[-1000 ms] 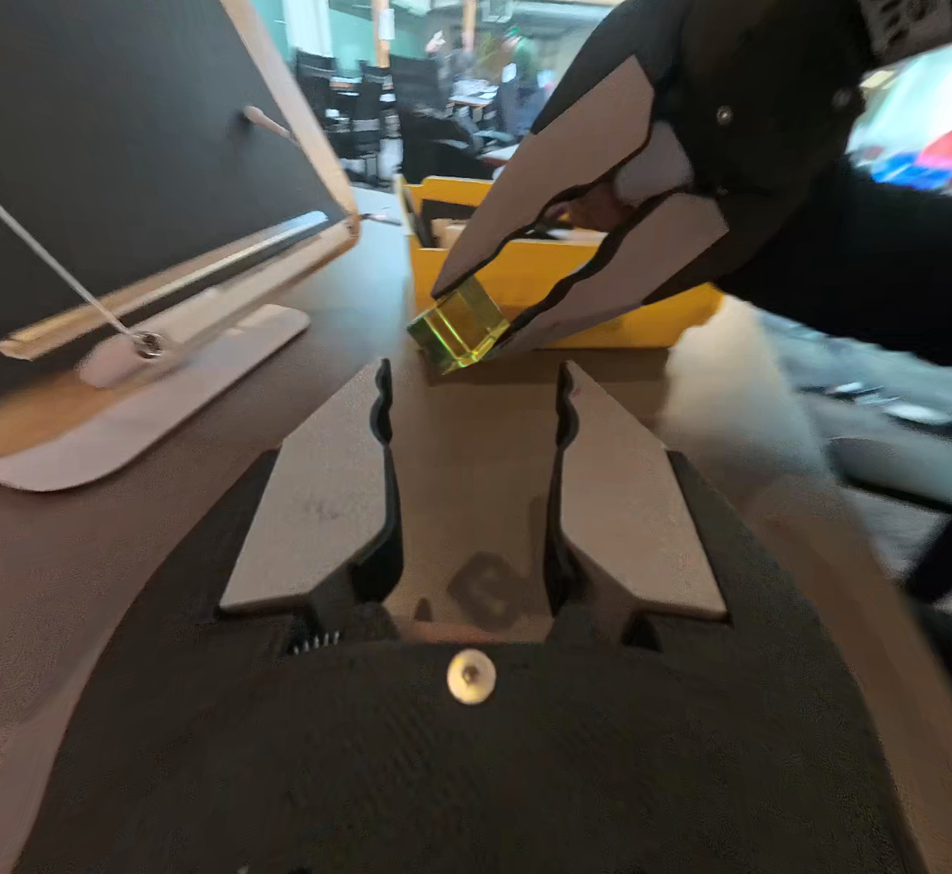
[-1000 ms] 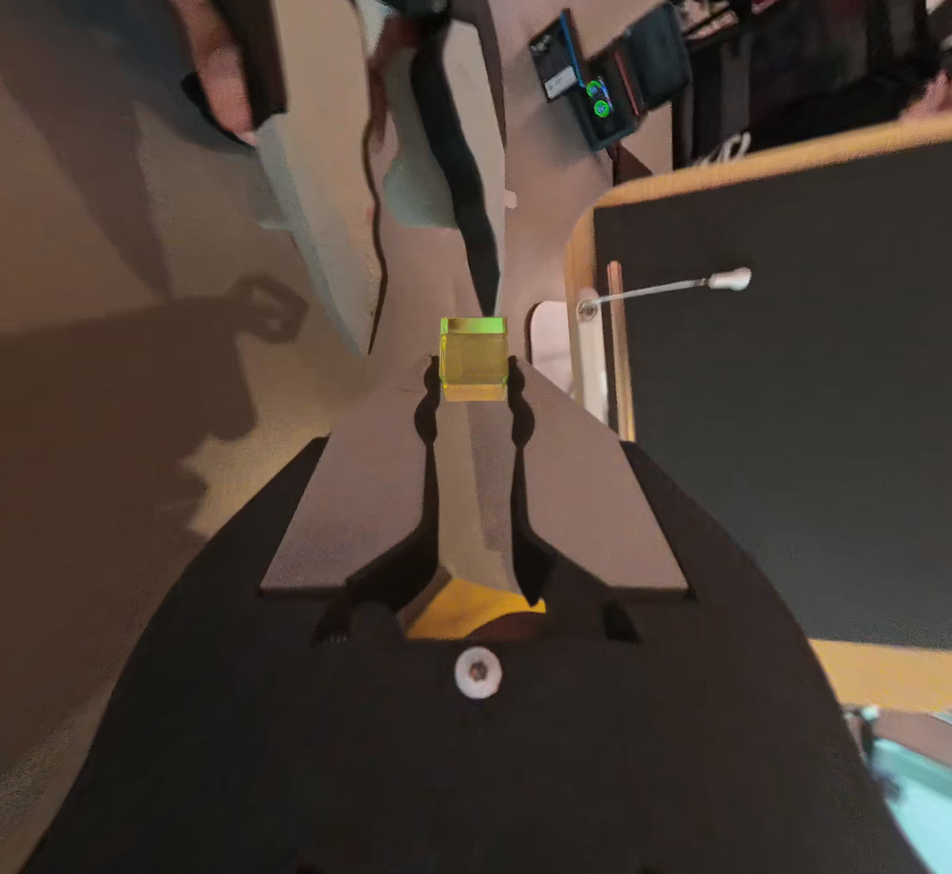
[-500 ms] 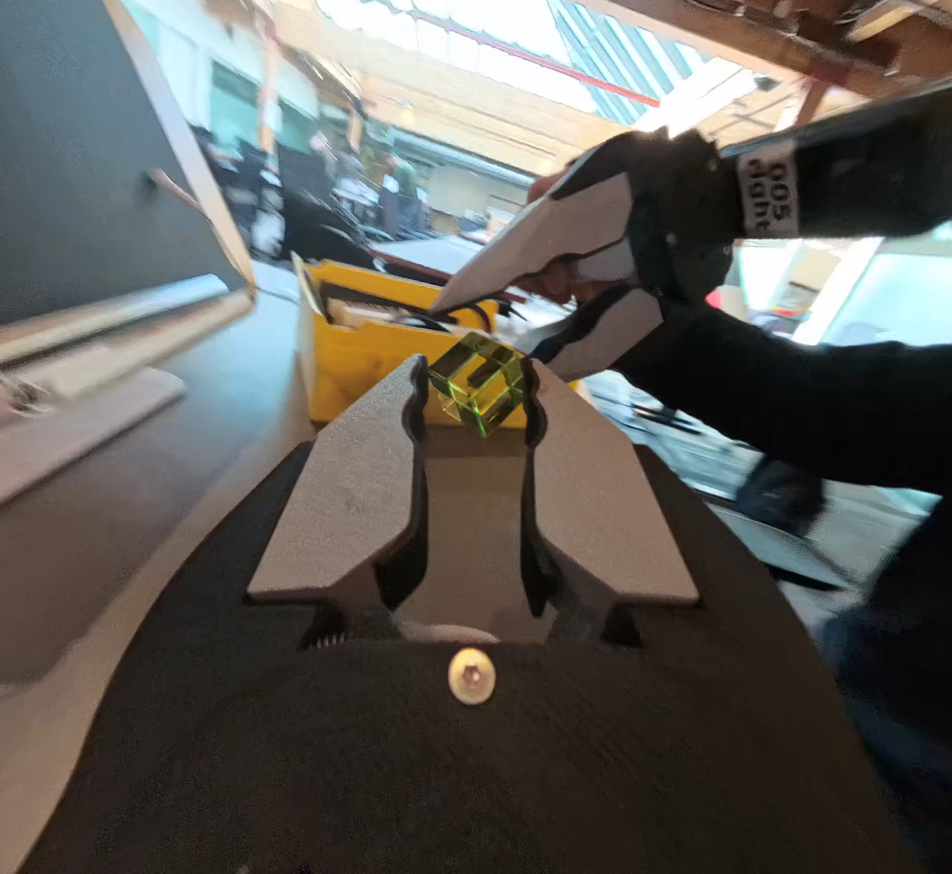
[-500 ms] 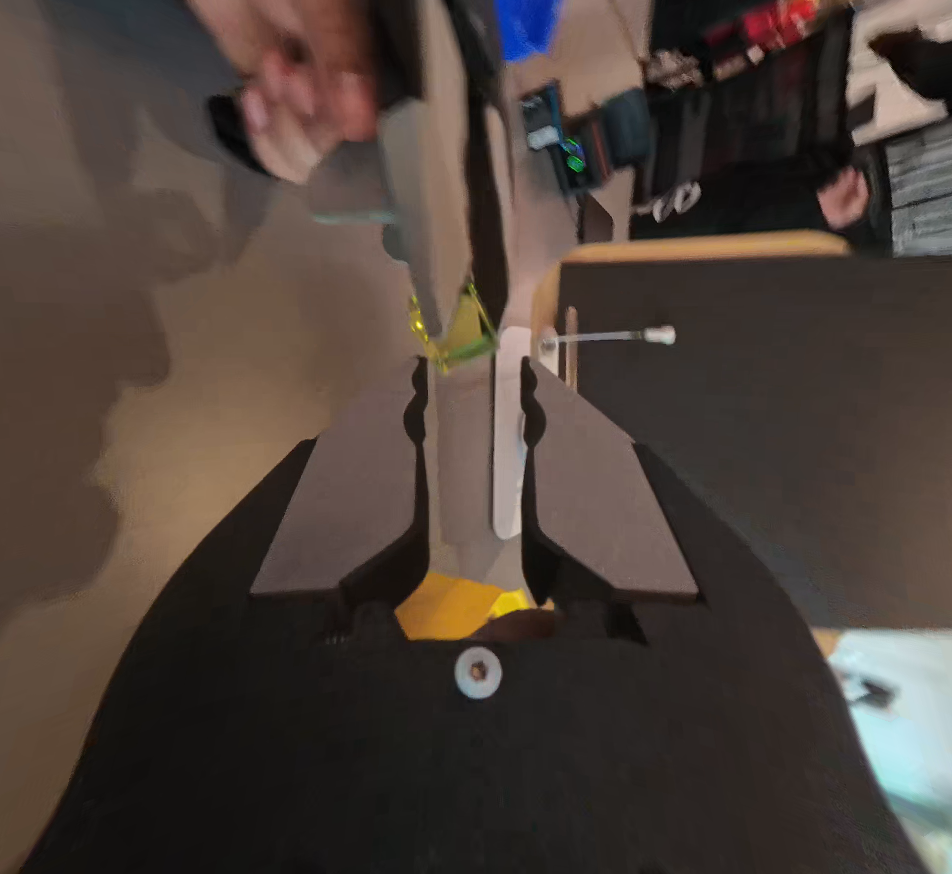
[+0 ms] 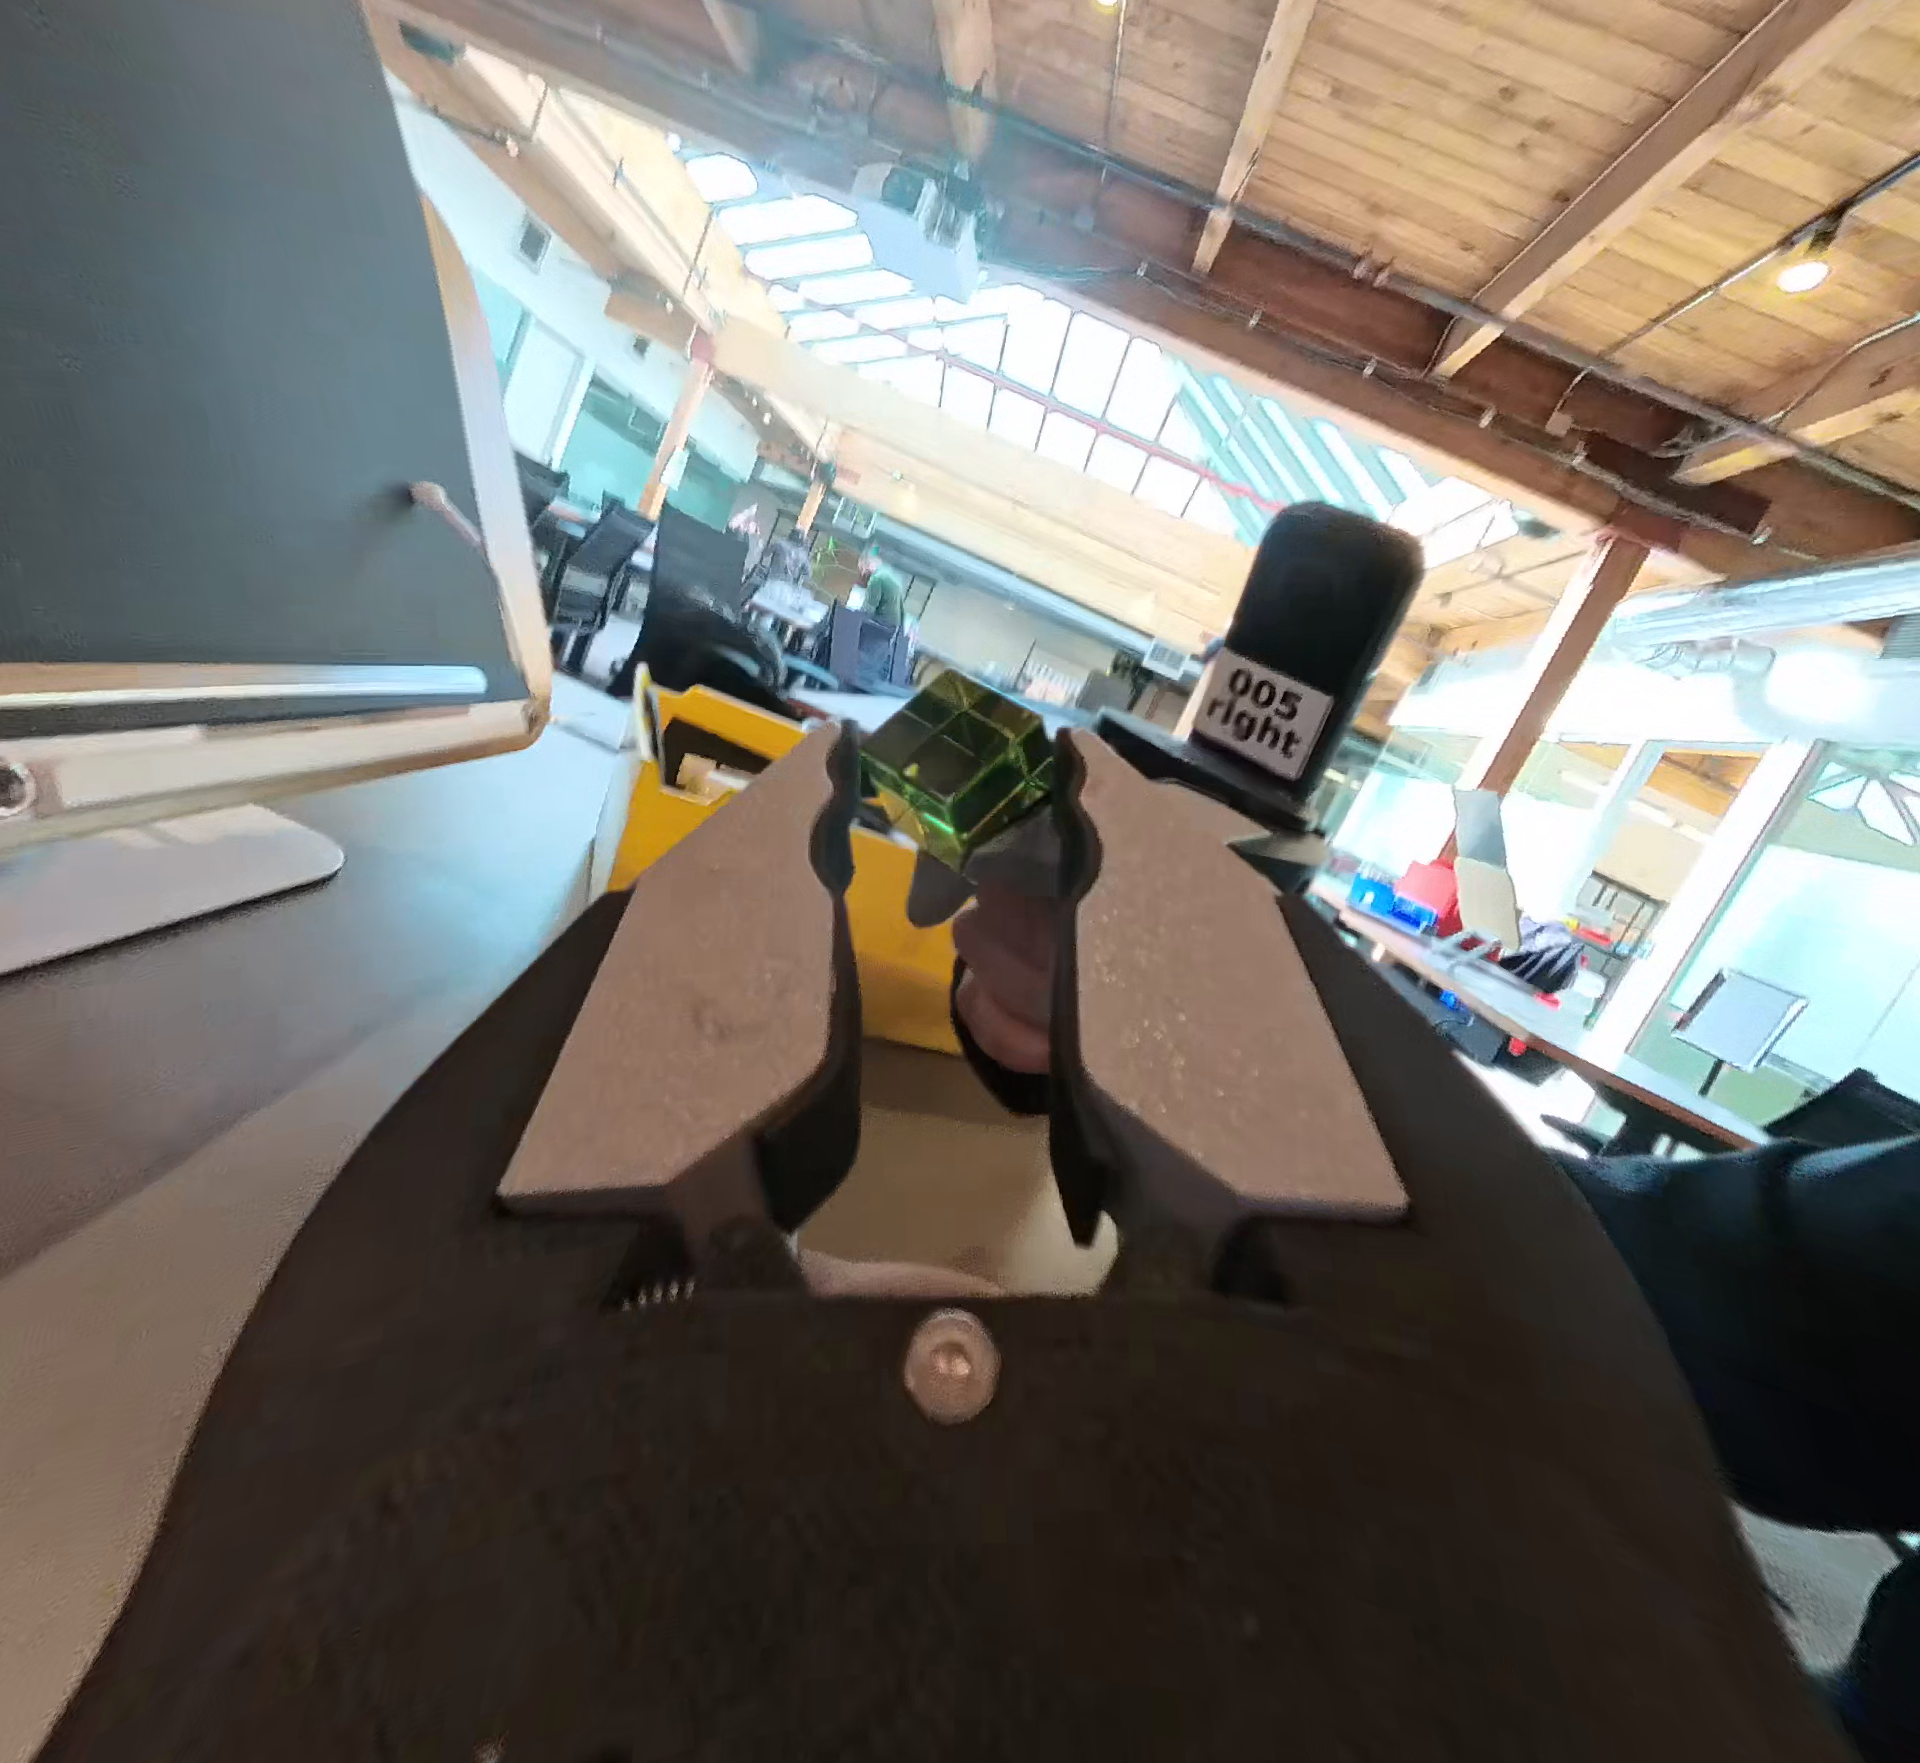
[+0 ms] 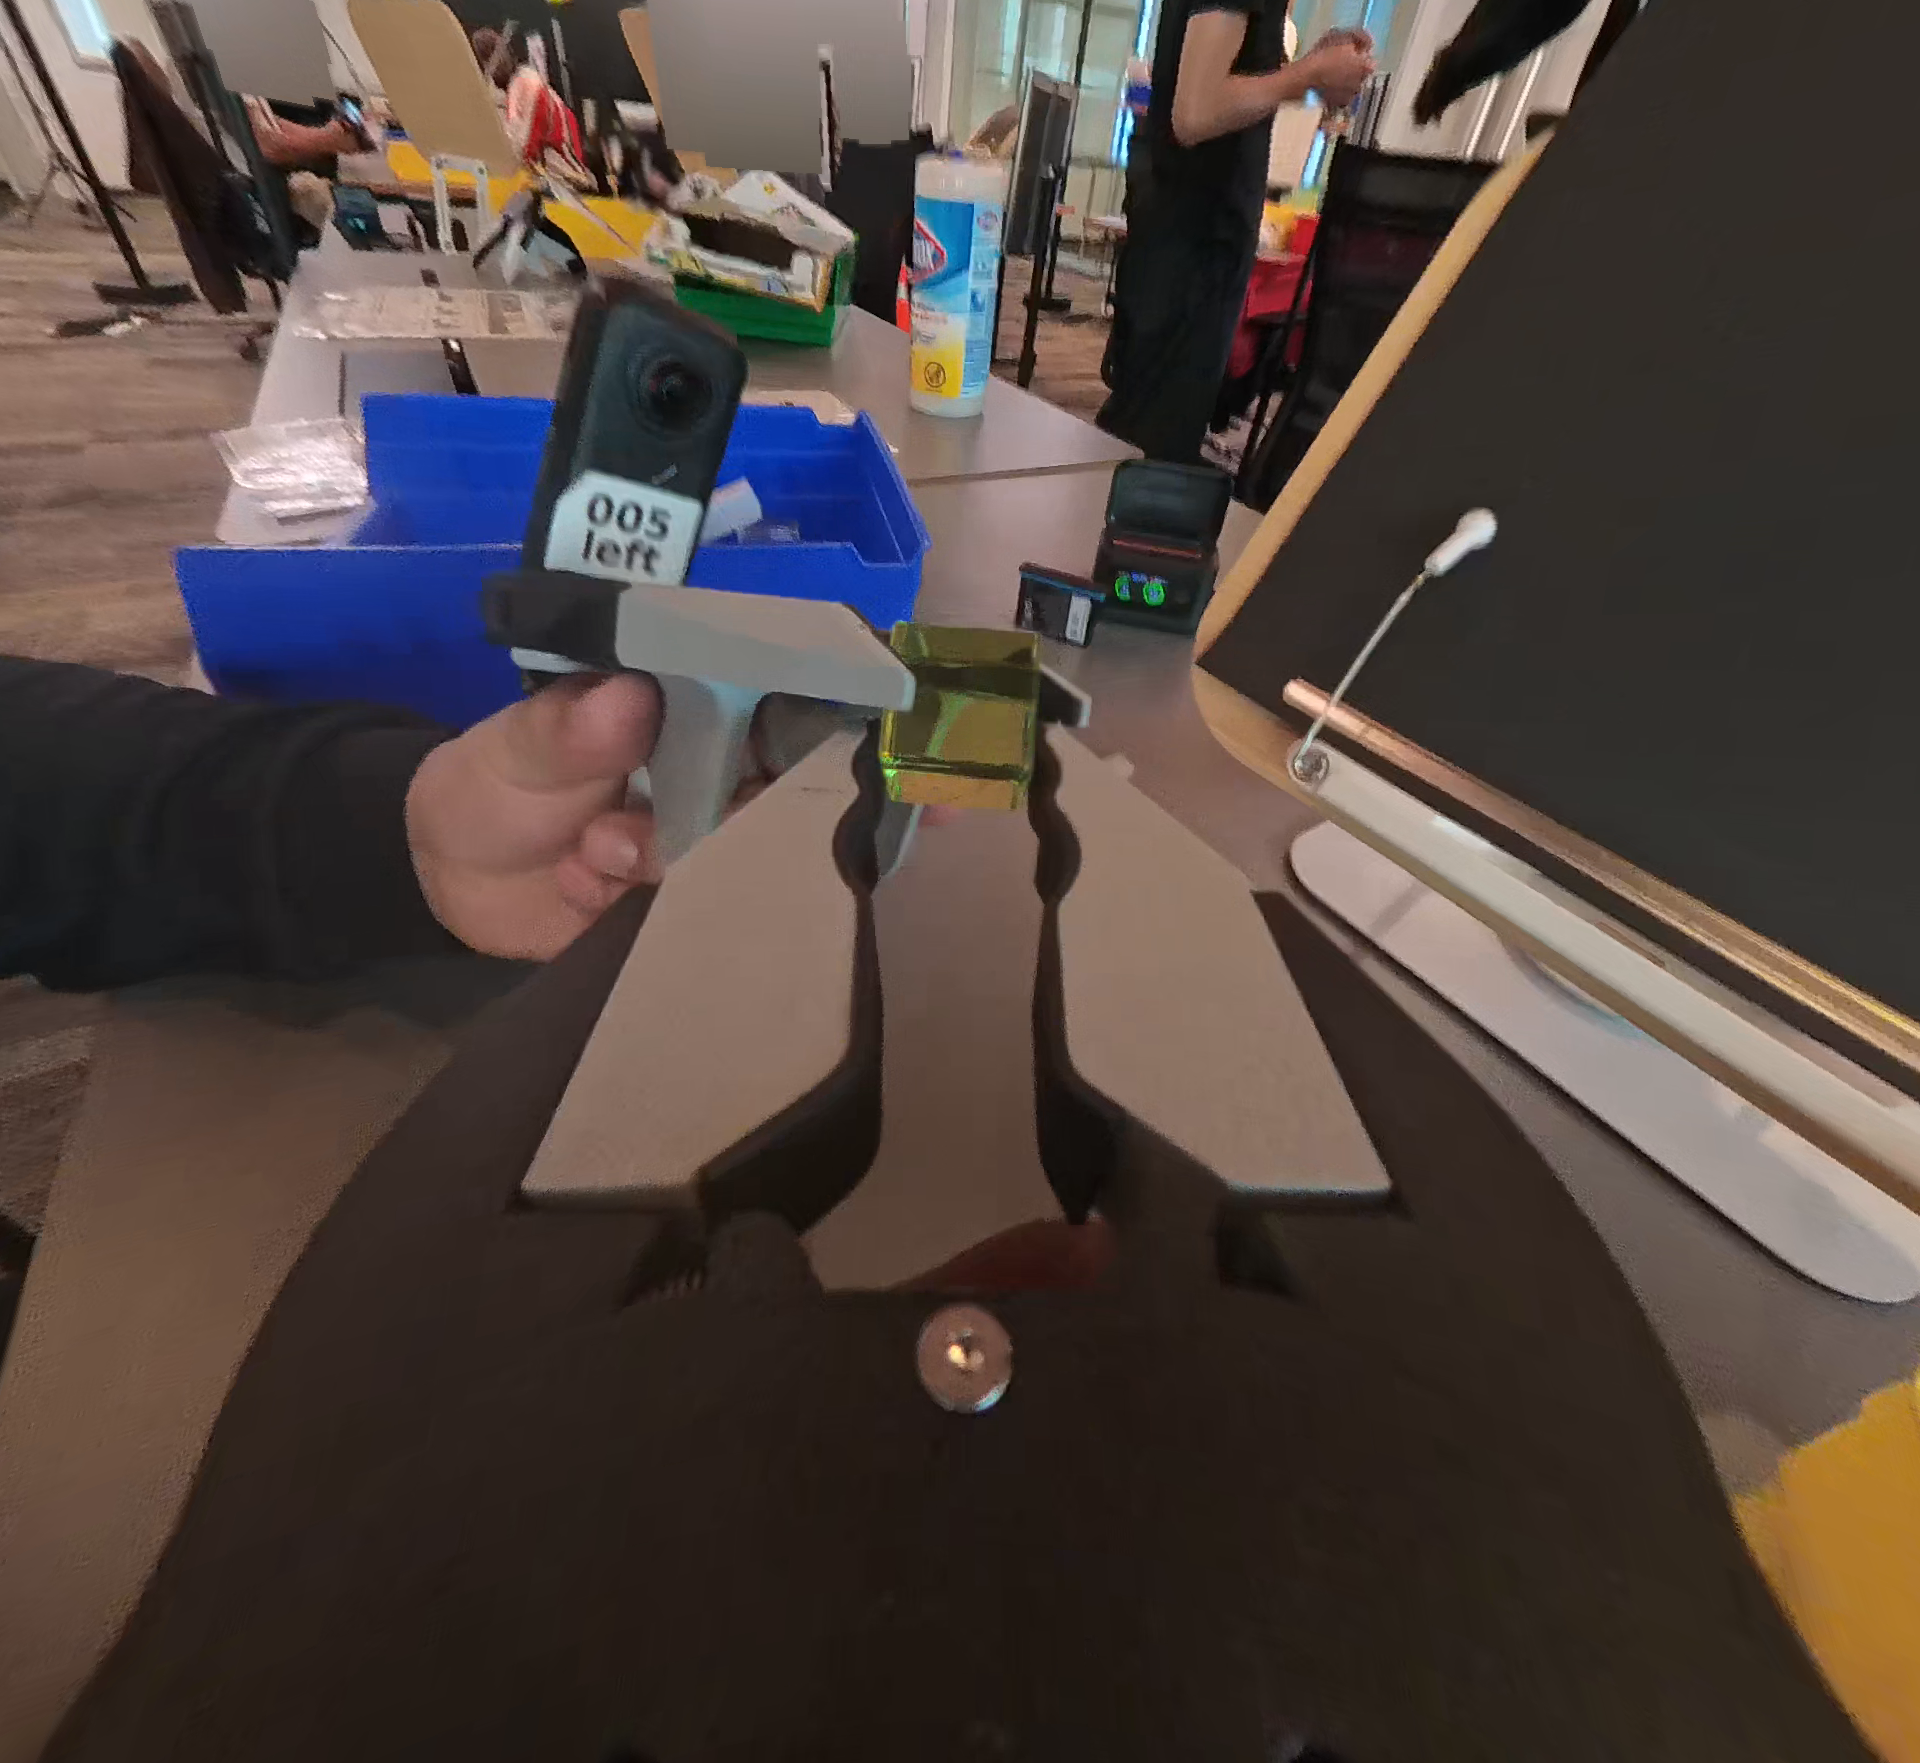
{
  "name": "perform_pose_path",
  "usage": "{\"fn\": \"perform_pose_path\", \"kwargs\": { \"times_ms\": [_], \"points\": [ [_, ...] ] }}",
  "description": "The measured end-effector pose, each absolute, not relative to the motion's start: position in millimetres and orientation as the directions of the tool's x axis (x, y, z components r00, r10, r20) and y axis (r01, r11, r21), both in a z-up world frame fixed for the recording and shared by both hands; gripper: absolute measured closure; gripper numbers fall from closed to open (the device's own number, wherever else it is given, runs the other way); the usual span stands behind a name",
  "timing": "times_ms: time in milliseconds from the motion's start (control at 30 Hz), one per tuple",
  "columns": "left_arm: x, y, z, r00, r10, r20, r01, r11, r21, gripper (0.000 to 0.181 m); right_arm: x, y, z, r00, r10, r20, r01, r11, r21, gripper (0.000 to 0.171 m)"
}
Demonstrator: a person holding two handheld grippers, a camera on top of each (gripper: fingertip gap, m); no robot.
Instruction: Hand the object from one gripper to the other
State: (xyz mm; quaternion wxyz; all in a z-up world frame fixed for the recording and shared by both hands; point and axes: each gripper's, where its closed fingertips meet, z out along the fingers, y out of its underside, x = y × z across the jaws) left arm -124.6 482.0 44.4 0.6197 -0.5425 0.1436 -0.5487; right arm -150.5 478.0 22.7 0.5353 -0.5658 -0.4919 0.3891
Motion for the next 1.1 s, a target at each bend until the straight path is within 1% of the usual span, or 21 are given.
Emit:
{"fn": "perform_pose_path", "kwargs": {
  "times_ms": [100,167,267,333,367,433,467,533,600,633,667,700,767,800,833,900,933,967,1000,1067,1100],
  "points": [
    [-127.7,490.8,27.5,0.442,-0.822,0.359,0.378,-0.193,-0.906,0.143,-145.0,487.8,4.2,0.185,0.974,0.132,0.333,0.064,-0.941,0.148],
    [-128.7,486.0,18.7,0.458,-0.851,0.256,0.24,-0.159,-0.958,0.142,-137.6,490.5,-0.7,0.105,0.985,0.137,0.478,0.071,-0.875,0.148],
    [-134.6,483.7,17.2,0.506,-0.854,0.123,0.125,-0.069,-0.99,0.137,-125.1,488.5,-2.8,-0.019,0.994,0.109,0.663,0.094,-0.743,0.148],
    [-135.8,479.9,20.1,0.558,-0.827,-0.07,0.002,0.085,-0.996,0.136,-115.8,484.5,-6.9,-0.086,0.993,0.078,0.76,0.116,-0.639,0.148],
    [-135.1,475.5,22.5,0.579,-0.788,-0.211,-0.079,0.203,-0.976,0.136,-114.0,481.7,-7.2,-0.107,0.993,0.048,0.785,0.114,-0.609,0.148],
    [-128.6,463.5,25.4,0.577,-0.683,-0.448,-0.215,0.403,-0.89,0.14,-114.3,475.0,-7.6,-0.129,0.991,-0.029,0.811,0.089,-0.578,0.148],
    [-122.2,458.6,21.7,0.551,-0.653,-0.52,-0.271,0.45,-0.851,0.141,-114.7,471.7,-8.7,-0.138,0.988,-0.064,0.822,0.078,-0.564,0.148],
    [-110.8,456.1,9.1,0.501,-0.616,-0.608,-0.368,0.484,-0.794,0.131,-115.9,463.0,-10.7,-0.167,0.979,-0.121,0.831,0.073,-0.552,0.149],
    [-105.7,457.9,-1.5,0.466,-0.559,-0.685,-0.45,0.517,-0.728,0.128,-117.0,454.2,-11.8,-0.191,0.967,-0.171,0.83,0.066,-0.554,0.148],
    [-105.4,459.5,-2.0,0.465,-0.515,-0.72,-0.481,0.536,-0.694,0.131,-118.5,450.3,-12.7,-0.193,0.96,-0.201,0.827,0.049,-0.559,0.148],
    [-104.9,459.0,0.6,0.463,-0.469,-0.752,-0.497,0.565,-0.658,0.145,-120.4,446.7,-14.4,-0.19,0.954,-0.234,0.825,0.025,-0.565,0.148],
    [-102.8,456.5,0.7,0.442,-0.436,-0.784,-0.514,0.593,-0.62,0.152,-122.5,444.4,-16.2,-0.181,0.948,-0.26,0.819,-0.001,-0.573,0.147],
    [-103.8,462.4,0.2,0.419,-0.337,-0.843,-0.597,0.597,-0.536,0.156,-126.4,450.9,-17.5,-0.134,0.955,-0.264,0.796,-0.054,-0.602,0.145],
    [-108.5,469.1,4.9,0.448,-0.278,-0.85,-0.628,0.578,-0.52,0.156,-127.8,458.9,-13.7,-0.096,0.961,-0.258,0.77,-0.093,-0.632,0.142],
    [-112.7,472.5,12.7,0.501,-0.258,-0.826,-0.613,0.568,-0.549,0.156,-129.2,464.7,-5.5,-0.072,0.96,-0.269,0.725,-0.135,-0.675,0.139],
    [-119.7,472.6,28.7,0.616,-0.293,-0.731,-0.509,0.56,-0.654,0.156,-131.7,464.7,16.8,-0.094,0.941,-0.326,0.602,-0.208,-0.771,0.133],
    [-121.2,472.1,31.8,0.639,-0.309,-0.704,-0.479,0.557,-0.679,0.156,-132.9,464.6,23.5,-0.1,0.935,-0.341,0.557,-0.231,-0.798,0.13],
    [-120.9,471.2,33.0,0.643,-0.302,-0.704,-0.475,0.563,-0.676,0.156,-134.0,465.4,24.3,-0.093,0.937,-0.336,0.538,-0.237,-0.809,0.131],
    [-119.7,470.4,33.0,0.642,-0.287,-0.711,-0.483,0.569,-0.666,0.156,-135.6,466.3,21.9,-0.081,0.943,-0.322,0.533,-0.232,-0.813,0.132],
    [-113.8,472.8,25.6,0.635,-0.304,-0.71,-0.497,0.543,-0.677,0.155,-139.8,464.1,17.2,-0.076,0.947,-0.313,0.527,-0.228,-0.818,0.148],
    [-112.5,474.9,22.7,0.642,-0.311,-0.701,-0.497,0.527,-0.689,0.156,-140.2,466.7,13.3,-0.052,0.952,-0.301,0.531,-0.229,-0.816,0.148]
  ]
}}
